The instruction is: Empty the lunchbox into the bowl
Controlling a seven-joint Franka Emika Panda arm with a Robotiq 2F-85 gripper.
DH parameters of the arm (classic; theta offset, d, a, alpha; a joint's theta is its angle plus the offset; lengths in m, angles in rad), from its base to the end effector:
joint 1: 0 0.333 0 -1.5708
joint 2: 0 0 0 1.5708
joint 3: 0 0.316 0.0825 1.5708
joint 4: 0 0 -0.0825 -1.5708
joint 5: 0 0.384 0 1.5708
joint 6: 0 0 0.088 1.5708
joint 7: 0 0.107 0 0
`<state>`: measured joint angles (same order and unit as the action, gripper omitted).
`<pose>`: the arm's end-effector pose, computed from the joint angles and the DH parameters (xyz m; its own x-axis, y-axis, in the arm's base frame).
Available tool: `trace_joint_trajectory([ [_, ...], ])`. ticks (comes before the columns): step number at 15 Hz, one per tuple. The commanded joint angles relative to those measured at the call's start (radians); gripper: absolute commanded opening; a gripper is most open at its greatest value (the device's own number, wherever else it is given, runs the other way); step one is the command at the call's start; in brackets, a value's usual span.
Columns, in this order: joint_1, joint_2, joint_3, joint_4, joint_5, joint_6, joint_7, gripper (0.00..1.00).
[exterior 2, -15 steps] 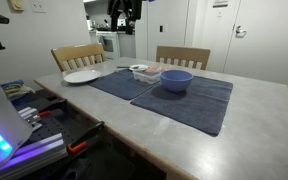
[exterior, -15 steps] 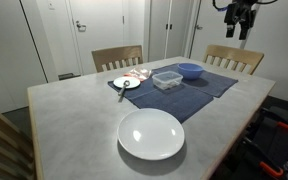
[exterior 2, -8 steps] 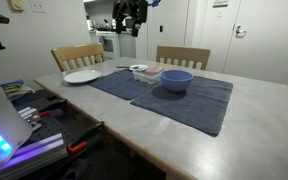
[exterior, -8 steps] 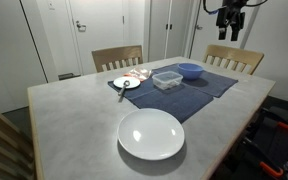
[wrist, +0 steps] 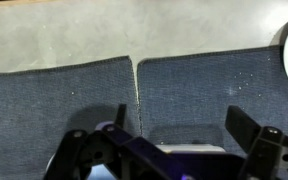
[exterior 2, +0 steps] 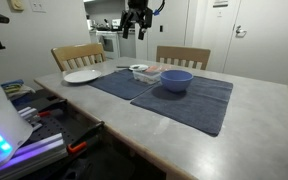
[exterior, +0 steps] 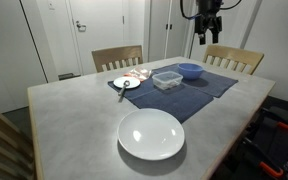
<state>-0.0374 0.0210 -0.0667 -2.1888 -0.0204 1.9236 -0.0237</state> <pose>0.4979 -0.0534 0.3570 0.9567 -0.0694 -0.2827 -0.0691 -0.9975 0.0111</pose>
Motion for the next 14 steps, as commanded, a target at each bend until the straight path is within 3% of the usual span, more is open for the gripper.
trace_joint_trajectory([
  [1, 0.014, 0.1, 0.024, 0.115, -0.02, -0.047, 0.065, 1.0],
  [8, 0.055, 0.208, 0.049, 0.193, -0.049, 0.033, 0.139, 1.0],
  [14, 0.07, 0.332, 0.06, 0.275, -0.084, 0.082, 0.085, 1.0],
])
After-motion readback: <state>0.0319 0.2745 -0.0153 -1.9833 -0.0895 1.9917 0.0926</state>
